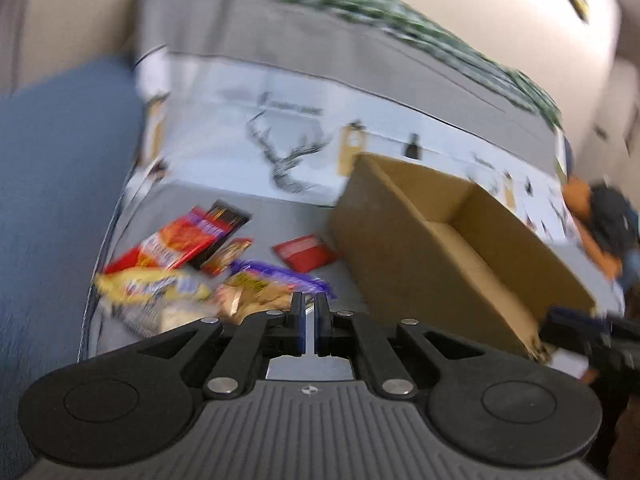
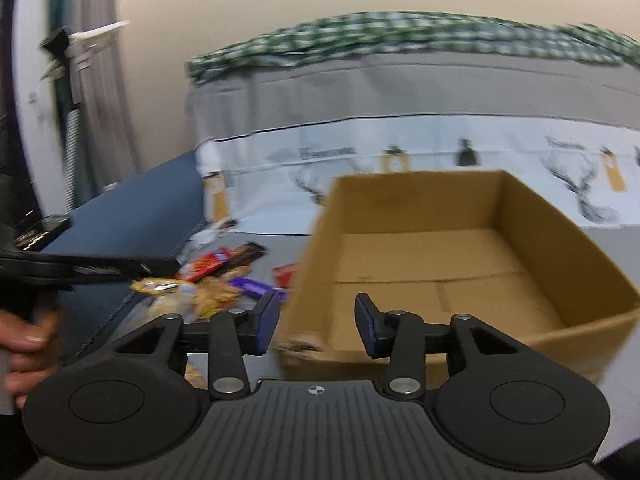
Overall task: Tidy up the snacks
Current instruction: 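Grasp the cream-coloured snack bar with the left gripper while the right grasps the round nut cake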
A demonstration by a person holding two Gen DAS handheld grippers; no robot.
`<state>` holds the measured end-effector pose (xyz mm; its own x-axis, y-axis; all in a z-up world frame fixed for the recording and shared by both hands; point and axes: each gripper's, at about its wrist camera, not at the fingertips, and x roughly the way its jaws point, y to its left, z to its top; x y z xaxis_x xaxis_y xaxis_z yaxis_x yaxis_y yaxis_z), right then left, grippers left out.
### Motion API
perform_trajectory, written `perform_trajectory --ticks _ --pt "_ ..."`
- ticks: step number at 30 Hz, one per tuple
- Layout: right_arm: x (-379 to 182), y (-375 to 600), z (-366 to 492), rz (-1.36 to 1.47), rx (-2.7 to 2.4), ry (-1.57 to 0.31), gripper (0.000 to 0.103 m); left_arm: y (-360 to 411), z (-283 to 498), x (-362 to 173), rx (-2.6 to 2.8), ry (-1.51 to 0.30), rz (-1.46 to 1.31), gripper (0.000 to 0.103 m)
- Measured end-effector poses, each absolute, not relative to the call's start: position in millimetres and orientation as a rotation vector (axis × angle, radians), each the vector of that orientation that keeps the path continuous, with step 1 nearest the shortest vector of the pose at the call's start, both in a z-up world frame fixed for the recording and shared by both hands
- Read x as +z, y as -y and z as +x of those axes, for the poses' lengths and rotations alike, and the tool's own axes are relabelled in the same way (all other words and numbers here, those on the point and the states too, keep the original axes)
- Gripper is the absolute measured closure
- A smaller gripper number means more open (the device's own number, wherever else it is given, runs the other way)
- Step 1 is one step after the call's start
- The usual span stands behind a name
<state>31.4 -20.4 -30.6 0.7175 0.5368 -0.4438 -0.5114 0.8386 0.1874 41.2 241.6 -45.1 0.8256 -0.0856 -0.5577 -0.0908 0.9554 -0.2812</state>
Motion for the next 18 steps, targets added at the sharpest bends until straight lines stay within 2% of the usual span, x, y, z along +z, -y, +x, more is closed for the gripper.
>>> perform_trajectory --ticks 3,6,7,9,11,13,18 --pt "-30 -9 29 0.027 0.697 -0.511 0.05 -256 47 -51 0.062 -0.638 -0.383 0.097" --pt "-36 -50 26 -0.033 0.832 -0.549 0.033 -265 50 -59 0.125 -0.686 -0.426 0.092" --pt "-40 -65 26 -0.059 0.869 -0.576 0.028 -269 53 -60 0.151 -0.702 -0.435 0.087" --pt "-54 -92 22 -0.104 0.923 -0.613 0.026 -275 54 -62 0.189 -0.72 -0.446 0.073" --pt "-70 -111 18 -0.138 0.939 -0.65 0.019 -282 51 -63 0.217 -0.724 -0.465 0.054" --pt "-86 -122 20 -0.175 0.944 -0.715 0.013 -286 49 -64 0.27 -0.733 -0.477 0.047" --pt "-108 -127 20 -0.245 0.932 -0.754 0.012 -292 54 -71 0.321 -0.805 -0.505 0.035"
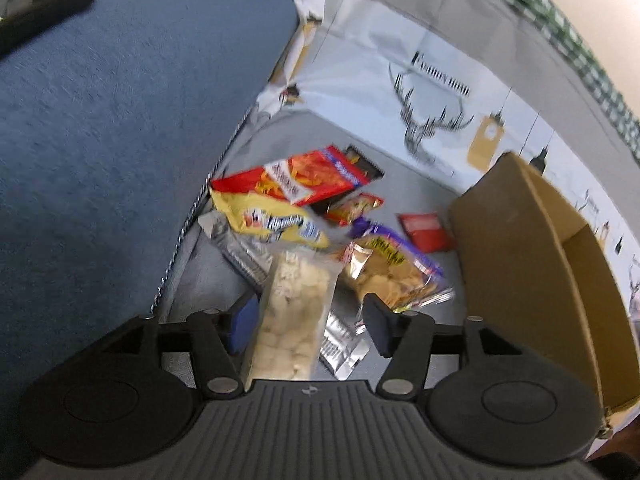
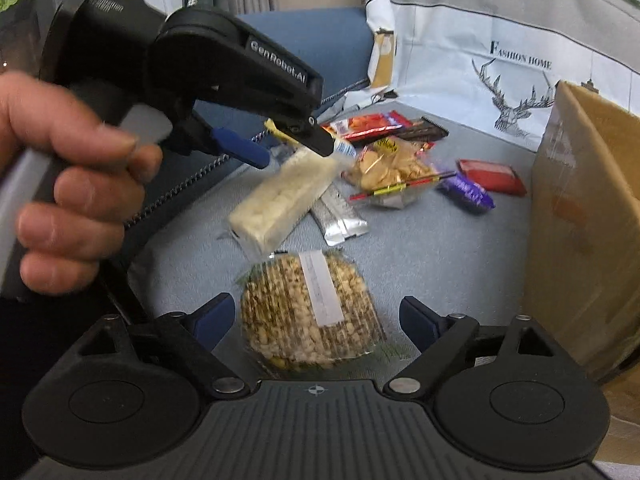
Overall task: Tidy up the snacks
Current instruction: 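Grasp the cream-coloured snack bar with the left gripper while the right grasps the round nut cake, then lift the cream bar with the left gripper while the right lifts the nut cake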
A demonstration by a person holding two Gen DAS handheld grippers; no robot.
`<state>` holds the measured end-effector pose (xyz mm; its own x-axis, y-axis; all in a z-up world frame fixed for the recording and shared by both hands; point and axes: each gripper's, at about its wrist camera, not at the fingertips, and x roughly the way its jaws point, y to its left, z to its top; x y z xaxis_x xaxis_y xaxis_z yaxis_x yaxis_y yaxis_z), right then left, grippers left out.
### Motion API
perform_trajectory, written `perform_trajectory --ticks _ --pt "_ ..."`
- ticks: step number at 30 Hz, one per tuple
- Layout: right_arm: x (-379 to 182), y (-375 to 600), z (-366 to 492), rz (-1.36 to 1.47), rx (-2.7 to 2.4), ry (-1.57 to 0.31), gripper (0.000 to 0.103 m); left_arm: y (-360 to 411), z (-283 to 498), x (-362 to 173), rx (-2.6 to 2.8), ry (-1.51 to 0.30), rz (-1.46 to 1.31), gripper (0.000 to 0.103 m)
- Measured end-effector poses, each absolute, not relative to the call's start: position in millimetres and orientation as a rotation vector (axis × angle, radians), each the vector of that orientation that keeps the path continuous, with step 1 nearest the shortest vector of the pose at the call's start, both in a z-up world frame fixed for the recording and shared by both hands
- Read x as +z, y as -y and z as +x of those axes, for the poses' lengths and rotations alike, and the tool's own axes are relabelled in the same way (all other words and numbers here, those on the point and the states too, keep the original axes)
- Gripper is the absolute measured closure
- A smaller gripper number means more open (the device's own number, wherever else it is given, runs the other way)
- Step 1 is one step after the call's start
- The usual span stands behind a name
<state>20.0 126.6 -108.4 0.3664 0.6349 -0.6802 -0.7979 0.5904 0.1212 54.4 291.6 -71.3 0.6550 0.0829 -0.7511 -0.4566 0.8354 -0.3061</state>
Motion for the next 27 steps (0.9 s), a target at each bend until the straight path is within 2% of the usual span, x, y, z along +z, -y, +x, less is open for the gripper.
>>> perform_trajectory --ticks 2,5,6,8,9,10,11,13,17,27 --pt "-114 -126 23 -0.247 0.926 -0.776 0.012 -288 59 -74 0.328 -0.85 -0.482 0.028" --pt "-119 -127 24 -0.226 0.937 -0.804 0.013 -284 64 -79 0.332 -0.909 -0.457 0.028" --pt "-119 -127 23 -0.23 0.943 -0.795 0.015 -284 66 -81 0.334 -0.922 -0.46 0.028" --pt "-119 -127 20 -0.249 0.955 -0.768 0.026 -285 67 -84 0.338 -0.947 -0.473 0.028" --pt "-119 -127 18 -0.257 0.959 -0.754 0.027 -286 68 -86 0.34 -0.961 -0.48 0.029" --pt "-117 -126 15 -0.263 0.952 -0.739 0.029 -287 68 -88 0.344 -0.972 -0.488 0.032" --pt "-116 -124 16 -0.263 0.943 -0.73 0.029 -289 68 -89 0.35 -0.984 -0.496 0.043" --pt "-114 -118 18 -0.249 0.918 -0.723 0.03 -289 70 -92 0.359 -1.012 -0.502 0.058" --pt "-108 -104 22 -0.213 0.862 -0.708 0.03 -283 69 -86 0.322 -1.003 -0.489 0.062" --pt "-111 -92 27 -0.217 0.823 -0.733 0.029 -273 49 -86 0.107 -1.075 -0.613 0.063"
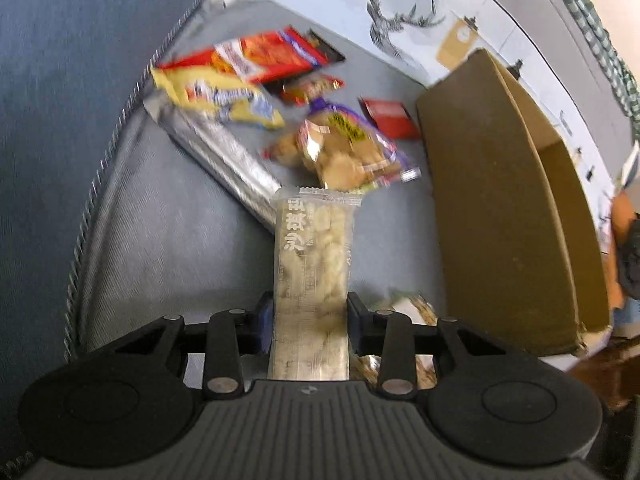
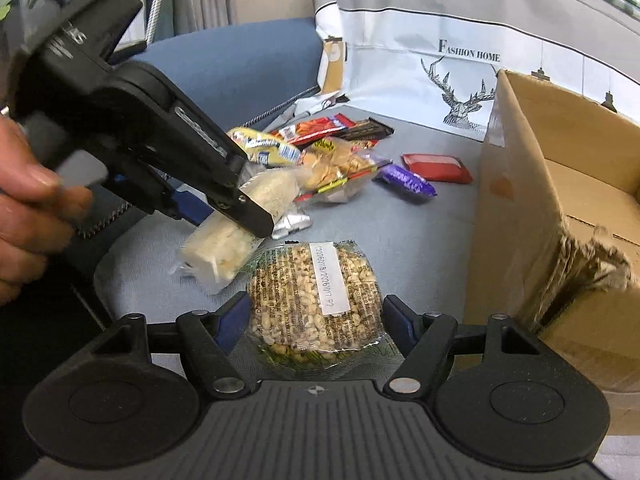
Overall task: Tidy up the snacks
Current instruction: 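Lift the cream bar with the left gripper while the right lifts the nut cake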
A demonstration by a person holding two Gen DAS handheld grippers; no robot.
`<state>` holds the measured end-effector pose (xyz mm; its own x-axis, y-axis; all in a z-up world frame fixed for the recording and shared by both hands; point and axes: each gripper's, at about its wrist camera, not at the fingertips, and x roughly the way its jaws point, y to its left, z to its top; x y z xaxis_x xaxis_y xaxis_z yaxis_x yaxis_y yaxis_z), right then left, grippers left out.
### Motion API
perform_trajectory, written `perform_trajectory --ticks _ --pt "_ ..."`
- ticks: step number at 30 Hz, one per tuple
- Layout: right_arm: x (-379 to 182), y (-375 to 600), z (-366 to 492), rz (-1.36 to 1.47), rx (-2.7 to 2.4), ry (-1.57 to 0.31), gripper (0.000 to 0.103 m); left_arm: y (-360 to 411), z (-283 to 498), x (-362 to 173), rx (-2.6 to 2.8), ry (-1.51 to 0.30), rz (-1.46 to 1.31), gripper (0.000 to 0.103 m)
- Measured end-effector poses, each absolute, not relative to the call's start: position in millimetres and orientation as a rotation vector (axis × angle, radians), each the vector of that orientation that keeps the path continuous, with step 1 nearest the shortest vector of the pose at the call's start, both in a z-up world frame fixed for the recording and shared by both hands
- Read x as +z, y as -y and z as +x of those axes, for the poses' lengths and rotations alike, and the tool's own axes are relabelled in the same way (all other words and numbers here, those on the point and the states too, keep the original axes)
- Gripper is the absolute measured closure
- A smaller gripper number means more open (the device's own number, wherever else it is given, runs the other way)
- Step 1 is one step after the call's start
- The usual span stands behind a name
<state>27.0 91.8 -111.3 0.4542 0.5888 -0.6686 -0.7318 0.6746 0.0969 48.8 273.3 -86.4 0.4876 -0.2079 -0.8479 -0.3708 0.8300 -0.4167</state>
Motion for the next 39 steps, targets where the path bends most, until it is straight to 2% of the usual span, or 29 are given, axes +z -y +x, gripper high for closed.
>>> perform_trajectory --ticks 9,16,39 --pt "-118 -92 28 -0.231 0.832 -0.782 0.028 -271 57 -93 0.131 -1.145 -0.586 0.057" --pt "-120 -95 30 -0.227 0.83 -0.79 0.025 -270 57 -95 0.122 -1.148 -0.565 0.056" --pt "-120 -93 26 -0.242 0.832 -0.779 0.027 -260 59 -92 0.115 -1.153 -0.485 0.055"
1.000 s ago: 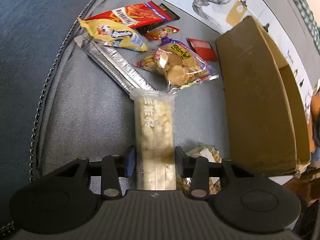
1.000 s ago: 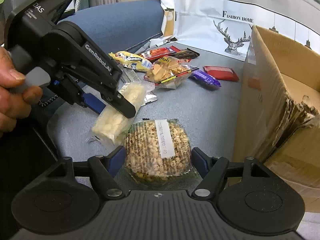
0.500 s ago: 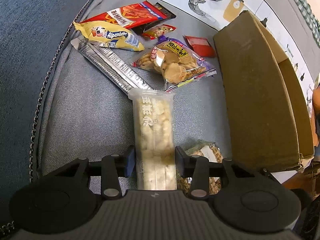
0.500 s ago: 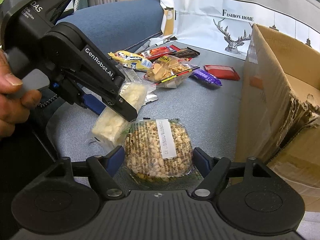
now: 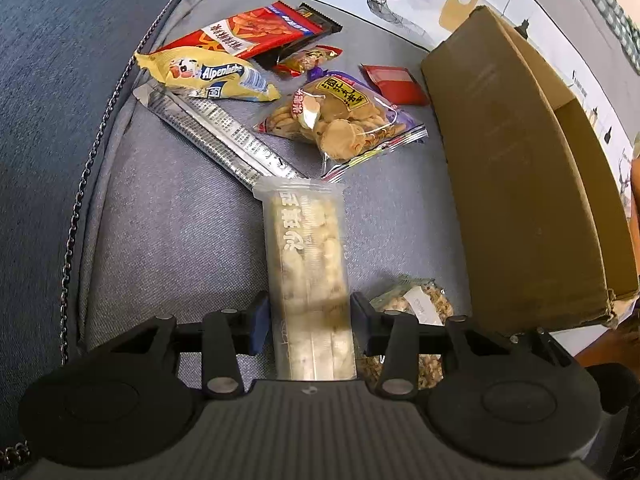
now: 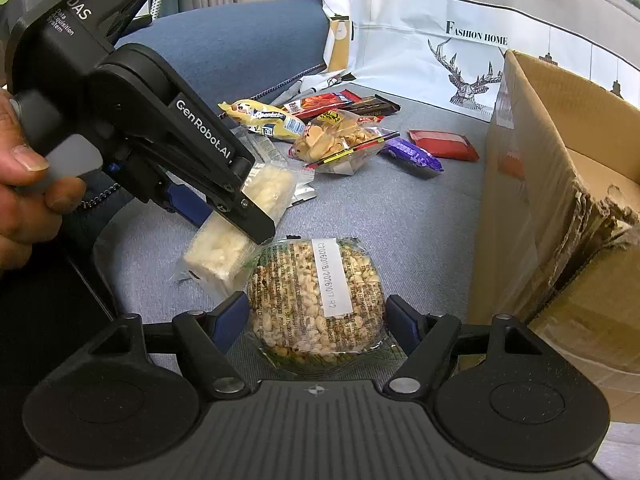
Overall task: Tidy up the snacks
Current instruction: 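Lift the cream bar with the left gripper while the right lifts the nut cake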
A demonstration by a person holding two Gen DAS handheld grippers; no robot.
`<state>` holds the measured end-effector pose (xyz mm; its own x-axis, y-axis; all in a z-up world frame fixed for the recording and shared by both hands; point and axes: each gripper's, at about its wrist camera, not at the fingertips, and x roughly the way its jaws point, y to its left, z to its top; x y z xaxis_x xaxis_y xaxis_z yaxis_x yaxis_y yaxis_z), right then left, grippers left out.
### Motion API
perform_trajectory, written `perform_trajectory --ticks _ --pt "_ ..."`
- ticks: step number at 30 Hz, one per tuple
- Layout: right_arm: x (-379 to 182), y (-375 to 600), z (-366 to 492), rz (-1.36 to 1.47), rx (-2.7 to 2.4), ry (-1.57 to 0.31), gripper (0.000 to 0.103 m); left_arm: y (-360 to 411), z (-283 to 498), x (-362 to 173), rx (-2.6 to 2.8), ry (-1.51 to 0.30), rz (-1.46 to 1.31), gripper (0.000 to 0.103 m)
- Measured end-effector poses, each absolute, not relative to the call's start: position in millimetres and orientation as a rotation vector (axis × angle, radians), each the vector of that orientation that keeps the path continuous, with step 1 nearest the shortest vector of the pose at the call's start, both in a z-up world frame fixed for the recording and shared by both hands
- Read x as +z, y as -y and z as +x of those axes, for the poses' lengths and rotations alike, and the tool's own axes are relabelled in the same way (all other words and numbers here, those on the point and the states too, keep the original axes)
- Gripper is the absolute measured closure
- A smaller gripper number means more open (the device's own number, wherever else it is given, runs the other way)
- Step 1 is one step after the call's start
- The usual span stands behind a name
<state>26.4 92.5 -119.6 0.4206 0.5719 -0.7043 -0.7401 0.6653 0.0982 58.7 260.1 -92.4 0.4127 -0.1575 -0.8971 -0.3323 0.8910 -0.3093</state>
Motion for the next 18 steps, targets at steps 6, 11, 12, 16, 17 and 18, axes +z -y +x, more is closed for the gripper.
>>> perform_trajectory --ticks 6,11,12,16,17,18 --pt "-120 -94 25 -0.259 0.823 -0.773 0.027 -255 59 -92 0.116 -1.155 -0.439 0.056" --pt "-117 -96 21 -0.265 0.79 -0.758 0.029 -249 58 -91 0.102 -1.152 -0.395 0.06" --pt "-116 -96 19 -0.268 0.784 -0.751 0.029 -248 57 -89 0.099 -1.144 -0.39 0.06" --pt "-111 -91 13 -0.274 0.771 -0.722 0.03 -248 49 -82 0.081 -1.093 -0.406 0.061" --pt "-108 -89 12 -0.273 0.769 -0.712 0.03 -249 46 -80 0.073 -1.077 -0.415 0.062" --pt "-104 -88 10 -0.272 0.767 -0.701 0.03 -249 44 -77 0.068 -1.059 -0.421 0.062"
